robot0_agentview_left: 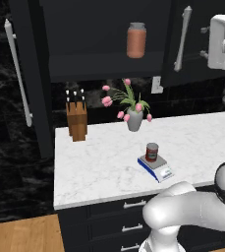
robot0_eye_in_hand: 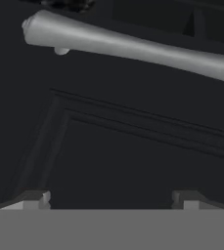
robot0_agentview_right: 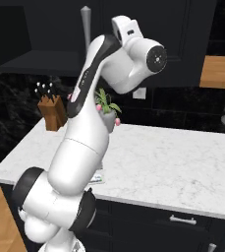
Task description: Pick the canned food and place it on the digital scale for weighing, and close the cabinet.
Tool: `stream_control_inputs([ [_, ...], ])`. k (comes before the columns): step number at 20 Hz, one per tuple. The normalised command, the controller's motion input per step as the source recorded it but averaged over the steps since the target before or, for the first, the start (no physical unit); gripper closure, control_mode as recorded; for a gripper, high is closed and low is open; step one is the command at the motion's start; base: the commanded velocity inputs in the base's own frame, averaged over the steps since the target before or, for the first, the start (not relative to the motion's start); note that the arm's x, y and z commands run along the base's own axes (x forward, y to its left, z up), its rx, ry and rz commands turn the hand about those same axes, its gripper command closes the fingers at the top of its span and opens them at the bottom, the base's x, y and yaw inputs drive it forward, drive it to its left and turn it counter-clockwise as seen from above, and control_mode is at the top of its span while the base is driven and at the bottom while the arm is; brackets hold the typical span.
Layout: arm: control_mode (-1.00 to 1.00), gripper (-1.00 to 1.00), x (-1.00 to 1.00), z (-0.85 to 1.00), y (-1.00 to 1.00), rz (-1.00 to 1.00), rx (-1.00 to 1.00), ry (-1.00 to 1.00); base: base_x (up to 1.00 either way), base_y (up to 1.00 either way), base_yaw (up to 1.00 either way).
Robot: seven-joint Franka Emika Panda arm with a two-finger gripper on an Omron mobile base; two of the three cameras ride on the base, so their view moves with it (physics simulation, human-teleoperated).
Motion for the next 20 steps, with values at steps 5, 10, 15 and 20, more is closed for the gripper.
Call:
stream_control_inputs([
  [5, -1.0, -1.0, 0.83, -0.14, 0.12, -0.04, -0.03, 0.0, 0.0, 0.0, 0.0],
  [10, -1.0, -1.0, 0.84, -0.28, 0.02, -0.04, 0.0, -0.02, 0.0, 0.0, 0.0],
  [15, -1.0, -1.0, 0.73, -0.34, 0.29, -0.09, -0.04, -0.02, 0.0, 0.0, 0.0],
  [20, -1.0, -1.0, -0.69, -0.03, 0.04, -0.09, 0.04, -0.01, 0.0, 0.0, 0.0],
])
